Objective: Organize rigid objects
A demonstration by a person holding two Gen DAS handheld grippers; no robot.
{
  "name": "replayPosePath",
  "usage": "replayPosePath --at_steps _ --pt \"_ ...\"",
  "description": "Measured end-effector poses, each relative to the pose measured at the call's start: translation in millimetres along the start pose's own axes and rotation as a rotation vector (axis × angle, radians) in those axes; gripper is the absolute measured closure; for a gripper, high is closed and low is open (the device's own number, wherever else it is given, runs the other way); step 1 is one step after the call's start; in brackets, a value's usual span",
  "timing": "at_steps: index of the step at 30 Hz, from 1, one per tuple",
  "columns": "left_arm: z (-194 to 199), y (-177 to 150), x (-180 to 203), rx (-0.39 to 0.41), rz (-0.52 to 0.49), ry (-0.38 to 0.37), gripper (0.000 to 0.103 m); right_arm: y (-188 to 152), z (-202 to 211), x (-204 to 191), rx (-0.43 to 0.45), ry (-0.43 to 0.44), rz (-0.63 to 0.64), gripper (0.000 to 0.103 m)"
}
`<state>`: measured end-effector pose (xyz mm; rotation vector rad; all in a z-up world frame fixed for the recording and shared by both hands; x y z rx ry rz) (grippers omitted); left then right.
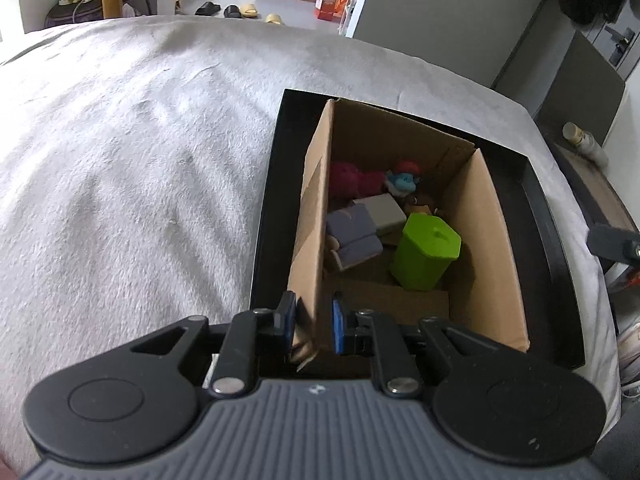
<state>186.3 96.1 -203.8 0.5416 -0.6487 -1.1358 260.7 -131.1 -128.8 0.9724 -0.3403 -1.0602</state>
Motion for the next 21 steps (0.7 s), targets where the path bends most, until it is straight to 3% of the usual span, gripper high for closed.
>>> replayPosePath --at_steps 11,17,19,21 --pt "21 8 16 0.004 -0.011 0.017 0.086 -12 32 41 0.048 -0.025 -0.092 0.035" --pt "37 15 28 -0.001 -0.013 -0.019 0.086 -18 41 57 0.052 -0.049 -0.153 0.026" --pt "44 17 35 0.005 -0.022 -0.022 0.082 -20 45 62 0.052 -0.057 -0.169 0.022" --pt "51 19 41 0.009 -0.027 -0.028 0.07 -21 49 65 0.055 -0.059 -0.181 0.018"
Point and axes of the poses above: each gripper's, at about its wrist camera, not at the fingertips, and z roughly against the way its jaws point, x to its right, y to its top, the point moved 5 cm from there along -z, roughly the way its jaws point, and after that the axes turned 13 degrees about x, right-handed, at the moved point
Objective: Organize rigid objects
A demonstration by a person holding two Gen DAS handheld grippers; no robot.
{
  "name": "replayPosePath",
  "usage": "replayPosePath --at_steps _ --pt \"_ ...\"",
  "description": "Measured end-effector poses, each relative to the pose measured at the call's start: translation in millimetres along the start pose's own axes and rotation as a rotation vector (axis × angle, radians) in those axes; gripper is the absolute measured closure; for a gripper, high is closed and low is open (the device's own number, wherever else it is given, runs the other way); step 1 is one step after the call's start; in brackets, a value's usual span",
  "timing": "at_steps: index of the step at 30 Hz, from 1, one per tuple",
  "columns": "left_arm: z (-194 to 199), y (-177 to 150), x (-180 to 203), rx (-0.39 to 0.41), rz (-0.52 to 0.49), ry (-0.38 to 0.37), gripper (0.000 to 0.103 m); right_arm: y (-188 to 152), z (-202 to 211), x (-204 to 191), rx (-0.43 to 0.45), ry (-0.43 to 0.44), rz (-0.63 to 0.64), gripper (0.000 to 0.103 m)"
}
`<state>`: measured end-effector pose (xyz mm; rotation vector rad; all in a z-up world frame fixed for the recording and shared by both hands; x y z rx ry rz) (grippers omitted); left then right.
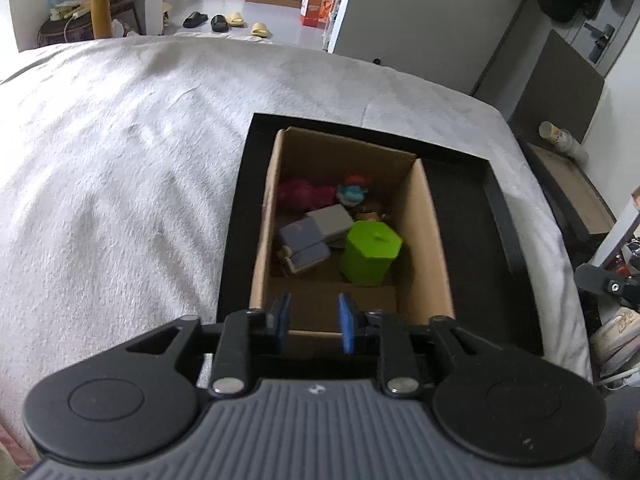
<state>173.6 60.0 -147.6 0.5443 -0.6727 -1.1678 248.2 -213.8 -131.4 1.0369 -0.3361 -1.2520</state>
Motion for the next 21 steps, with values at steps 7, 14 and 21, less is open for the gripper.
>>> replayPosePath --at_steps 7,14,21 --pt "26 8 23 0.019 -0.012 -0.046 0.043 1 15 8 0.022 -0.012 -0.037 0.003" --pt "55 13 34 0.048 -0.032 -0.021 0.022 3 36 7 0.046 -0.028 -0.051 0.0" --pt "85 15 36 0.052 -0.015 -0.049 0.013 7 63 0 0.064 -0.045 -0.062 0.0"
Point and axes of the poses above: each gripper's, at about its wrist camera, not at the fingertips, and z roughly against the way its jaws point, x to its right, y to its top, the point moved 5 cm from there along -z, roughly the way its jaws point, and after that the axes turned 13 degrees about x, right-handed, at the moved point
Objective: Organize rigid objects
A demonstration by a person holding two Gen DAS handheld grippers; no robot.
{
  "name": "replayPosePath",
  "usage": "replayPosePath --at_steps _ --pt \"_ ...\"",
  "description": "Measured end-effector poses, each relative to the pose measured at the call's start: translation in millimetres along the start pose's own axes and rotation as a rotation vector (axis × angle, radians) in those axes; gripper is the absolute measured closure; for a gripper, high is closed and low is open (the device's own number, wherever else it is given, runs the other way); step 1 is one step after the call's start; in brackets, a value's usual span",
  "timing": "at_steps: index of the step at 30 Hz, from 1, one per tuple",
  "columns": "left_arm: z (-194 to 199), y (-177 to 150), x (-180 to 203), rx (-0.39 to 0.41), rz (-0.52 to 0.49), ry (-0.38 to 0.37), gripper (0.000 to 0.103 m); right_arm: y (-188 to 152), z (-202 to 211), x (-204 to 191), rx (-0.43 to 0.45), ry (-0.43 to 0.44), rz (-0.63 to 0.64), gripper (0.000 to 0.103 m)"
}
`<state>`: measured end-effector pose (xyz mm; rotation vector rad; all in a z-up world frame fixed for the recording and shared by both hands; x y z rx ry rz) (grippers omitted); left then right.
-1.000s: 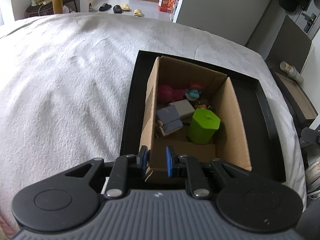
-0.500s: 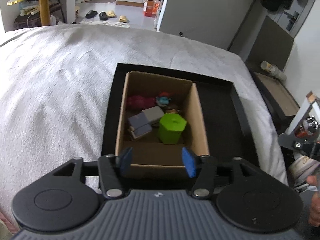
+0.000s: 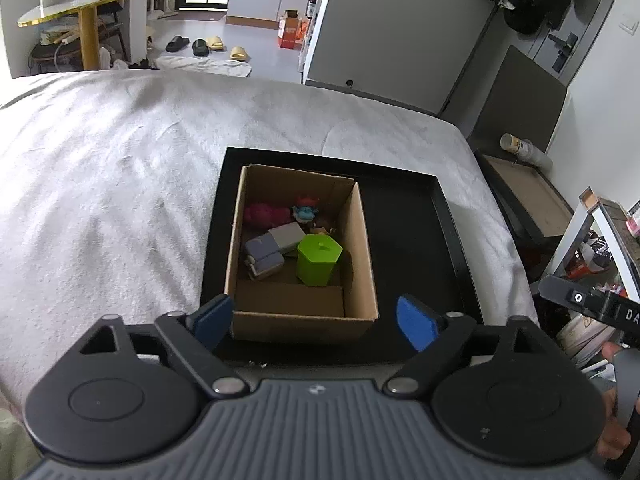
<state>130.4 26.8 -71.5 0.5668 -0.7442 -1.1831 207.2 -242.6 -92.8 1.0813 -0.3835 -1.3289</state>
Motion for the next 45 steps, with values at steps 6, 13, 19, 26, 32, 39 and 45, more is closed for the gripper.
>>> replayPosePath --at_steps 6,13,19,26,32,39,45 --pt "24 4 0 0.011 0.006 -0.005 0.009 3 19 -13 -0.002 -0.014 -0.005 0.0" --pt "52 4 6 0.02 0.009 -0.046 0.005 3 38 -26 0.001 -0.032 0.007 0.0" --pt "72 2 16 0.021 0.008 -0.072 0.005 3 55 -40 -0.008 -0.026 0.039 0.0" --pt "103 3 23 0.037 -0.046 -0.038 0.004 6 72 -55 0.002 -0.039 0.065 0.0" --pt "127 1 30 0.07 -0.098 -0.036 0.003 8 88 -66 0.007 -0.035 0.078 0.0" --pt "140 -8 27 0.074 -0.108 -0.021 0.003 5 102 -81 -0.004 -0.026 0.117 0.0" --pt "153 -11 26 0.087 -0.11 -0.016 0.003 2 114 -82 0.0 -0.033 0.099 0.0"
Point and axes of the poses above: each gripper's, at about its wrist camera, not at the fingertips, and z roughly against the way its jaws point, x to its right, y to its top, the point moved 5 cm from there along -z, roughly the way its jaws point, and after that the axes turned 13 degrees about x, right-handed, at the moved point
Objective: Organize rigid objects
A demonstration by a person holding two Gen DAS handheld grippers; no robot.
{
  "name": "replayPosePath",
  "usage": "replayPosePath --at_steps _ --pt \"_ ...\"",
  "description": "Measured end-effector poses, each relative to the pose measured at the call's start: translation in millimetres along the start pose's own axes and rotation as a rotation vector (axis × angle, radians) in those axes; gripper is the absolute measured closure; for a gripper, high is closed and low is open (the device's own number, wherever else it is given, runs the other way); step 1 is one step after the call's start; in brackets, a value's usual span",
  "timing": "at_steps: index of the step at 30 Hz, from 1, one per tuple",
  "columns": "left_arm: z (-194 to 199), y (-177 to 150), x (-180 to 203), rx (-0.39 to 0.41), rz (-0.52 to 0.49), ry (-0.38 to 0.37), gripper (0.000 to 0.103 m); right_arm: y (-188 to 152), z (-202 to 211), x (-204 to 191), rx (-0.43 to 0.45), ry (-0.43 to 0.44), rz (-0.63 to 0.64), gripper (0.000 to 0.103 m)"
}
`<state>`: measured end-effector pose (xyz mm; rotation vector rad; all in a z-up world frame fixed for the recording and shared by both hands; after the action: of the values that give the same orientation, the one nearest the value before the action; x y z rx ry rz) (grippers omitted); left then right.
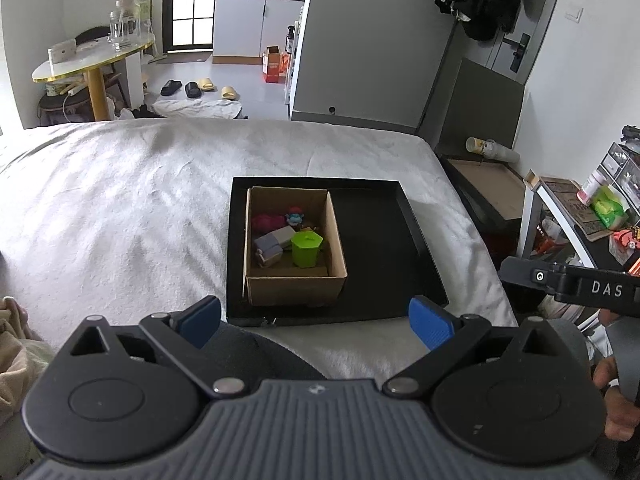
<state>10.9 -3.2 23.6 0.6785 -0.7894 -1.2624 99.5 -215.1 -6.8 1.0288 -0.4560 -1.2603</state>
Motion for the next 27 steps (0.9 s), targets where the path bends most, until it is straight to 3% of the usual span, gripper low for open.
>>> replayPosePath --at_steps 27 --pt "10 -2 -3 0.005 0.0 0.012 0.003 3 13 -7 0.015 -0.026 0.024 0.0"
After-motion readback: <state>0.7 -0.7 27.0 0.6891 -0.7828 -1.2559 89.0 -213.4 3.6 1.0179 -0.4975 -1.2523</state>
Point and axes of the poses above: each gripper's, at about its wrist camera, not at the fingertips, and z roughly against the way its jaws point, x to its right, y to its top, the point moved 5 cm from there along -z, roughly the way its jaws point, and after that the axes turned 13 degrees about x, right-handed, at the moved point
